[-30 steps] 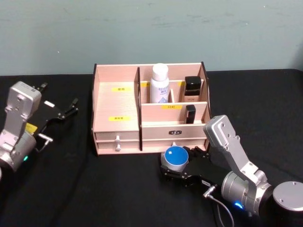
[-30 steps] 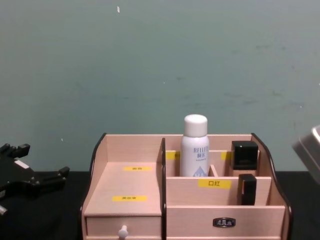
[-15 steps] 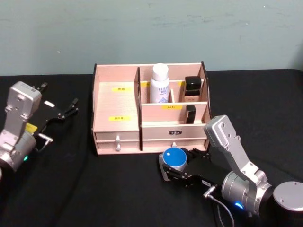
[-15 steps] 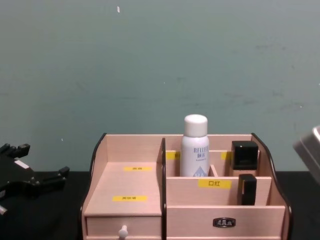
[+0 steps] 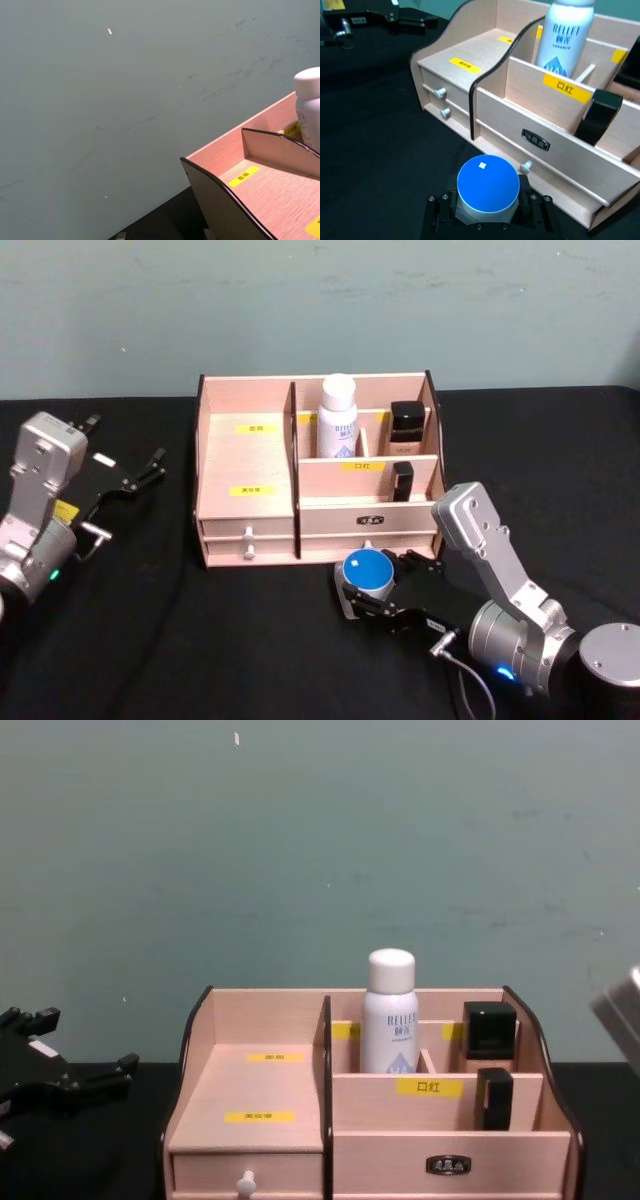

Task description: Pick up the facial cleanser and watermelon frost from the table and place them into the tiered storage box.

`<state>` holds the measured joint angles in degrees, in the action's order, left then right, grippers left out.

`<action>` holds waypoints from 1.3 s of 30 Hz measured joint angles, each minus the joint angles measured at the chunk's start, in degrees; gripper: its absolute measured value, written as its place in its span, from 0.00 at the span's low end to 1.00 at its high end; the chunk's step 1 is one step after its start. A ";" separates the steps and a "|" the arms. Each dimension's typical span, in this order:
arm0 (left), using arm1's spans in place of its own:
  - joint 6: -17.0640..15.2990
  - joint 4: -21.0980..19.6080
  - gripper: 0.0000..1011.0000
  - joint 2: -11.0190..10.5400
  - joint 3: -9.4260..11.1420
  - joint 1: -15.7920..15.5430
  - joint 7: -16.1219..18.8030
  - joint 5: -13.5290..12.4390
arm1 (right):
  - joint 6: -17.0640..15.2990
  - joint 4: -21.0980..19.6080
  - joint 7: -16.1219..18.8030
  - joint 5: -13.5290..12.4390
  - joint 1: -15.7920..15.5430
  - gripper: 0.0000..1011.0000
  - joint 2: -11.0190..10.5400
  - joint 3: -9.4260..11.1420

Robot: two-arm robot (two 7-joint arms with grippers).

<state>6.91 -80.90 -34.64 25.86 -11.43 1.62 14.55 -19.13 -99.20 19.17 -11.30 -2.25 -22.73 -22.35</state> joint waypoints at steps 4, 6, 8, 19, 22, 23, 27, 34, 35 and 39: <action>0.00 0.00 0.99 0.00 0.00 0.00 0.00 0.00 | 0.32 -0.80 0.54 0.19 0.18 0.71 -0.36 0.01; 0.00 0.00 0.99 0.00 0.00 0.00 0.00 0.00 | 0.34 -1.44 0.84 0.28 0.38 0.71 -0.56 -0.06; 0.00 0.00 0.99 0.00 0.00 0.00 0.00 0.00 | 0.27 -1.90 1.02 0.31 0.59 0.71 -0.65 -0.13; 0.00 0.00 0.99 0.00 0.00 0.00 0.00 0.00 | -0.78 -4.20 2.83 0.29 4.95 0.71 0.22 -2.28; 0.00 0.00 0.99 0.00 0.00 0.00 0.00 0.00 | -0.78 -3.45 3.14 0.27 7.16 0.71 1.34 -3.25; 0.00 0.00 0.99 0.00 0.00 0.00 0.00 0.00 | -0.78 -3.12 3.17 0.27 7.75 0.71 1.66 -3.49; 0.00 0.00 0.99 0.00 0.00 0.00 0.00 0.00 | -0.71 -1.13 3.21 0.32 10.68 0.71 3.47 -4.80; 0.00 0.00 0.99 0.00 0.00 0.00 0.00 0.00 | -0.47 2.90 3.05 0.38 15.14 0.71 6.85 -7.05; 0.00 0.00 0.99 0.00 0.00 0.00 0.00 0.00 | -0.44 3.34 3.02 0.42 15.54 0.71 7.18 -7.26; 0.00 0.00 0.99 0.00 0.00 0.00 0.00 0.00 | -0.11 5.61 2.63 0.58 17.22 0.71 8.63 -7.92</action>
<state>6.91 -80.90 -34.65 25.86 -11.43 1.62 14.55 -19.25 -93.59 21.80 -10.72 14.97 -14.10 -30.27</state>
